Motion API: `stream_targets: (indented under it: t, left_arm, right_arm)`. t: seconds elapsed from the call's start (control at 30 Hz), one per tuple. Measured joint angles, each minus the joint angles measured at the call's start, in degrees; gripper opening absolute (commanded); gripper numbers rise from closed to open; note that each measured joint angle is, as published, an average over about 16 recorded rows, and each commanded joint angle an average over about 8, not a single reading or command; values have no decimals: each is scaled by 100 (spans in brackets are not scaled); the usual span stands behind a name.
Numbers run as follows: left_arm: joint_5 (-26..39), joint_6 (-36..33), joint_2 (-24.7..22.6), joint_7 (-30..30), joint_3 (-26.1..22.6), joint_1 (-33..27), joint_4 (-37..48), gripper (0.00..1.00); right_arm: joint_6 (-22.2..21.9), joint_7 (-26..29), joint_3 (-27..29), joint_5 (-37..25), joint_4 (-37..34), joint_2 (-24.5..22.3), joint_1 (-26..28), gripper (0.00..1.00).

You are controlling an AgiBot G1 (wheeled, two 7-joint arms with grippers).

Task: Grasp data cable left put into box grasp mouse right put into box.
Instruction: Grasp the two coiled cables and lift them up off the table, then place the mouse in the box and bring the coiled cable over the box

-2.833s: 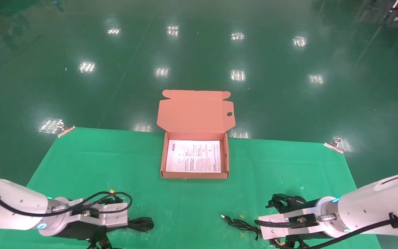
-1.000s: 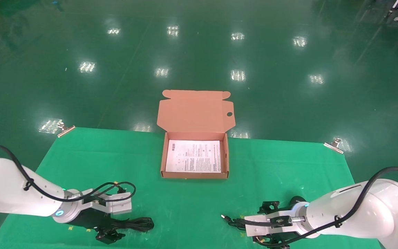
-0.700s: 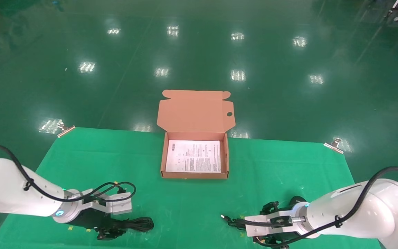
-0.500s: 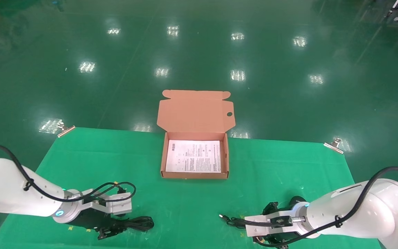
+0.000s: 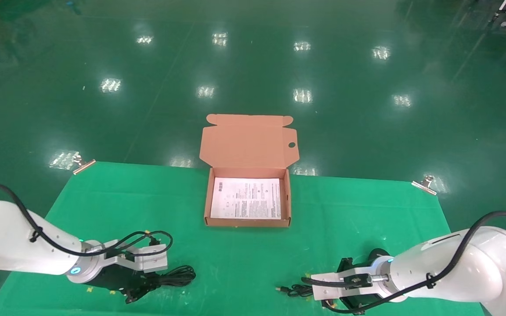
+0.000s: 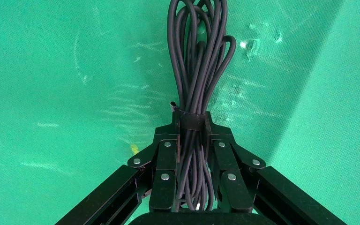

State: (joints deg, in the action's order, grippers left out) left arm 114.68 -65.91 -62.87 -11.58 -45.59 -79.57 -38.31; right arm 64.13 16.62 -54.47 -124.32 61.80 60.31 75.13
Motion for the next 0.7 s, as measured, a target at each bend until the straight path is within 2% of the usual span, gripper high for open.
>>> stream_targets:
  t: [0.2,0.4,0.57,0.7]
  left_arm:
    - [-84,-71,156,16,72,-85,-303,0]
    - [-101,-31,432,-21,201,-234,-1012,0]
    - [50,193,633,-128,313,-356,-1797,0]
    - [305,512,649,-260,376,-459,-2290,0]
  right_arm:
    - [14,213,150,53,137,-160,137,0]
    - [-31,645,466,65,573,-465,462,0]
    - [-181,1013,788,54,985,-623,864,0]
    - [-399,1143,987,53,1167,-545,1194,0]
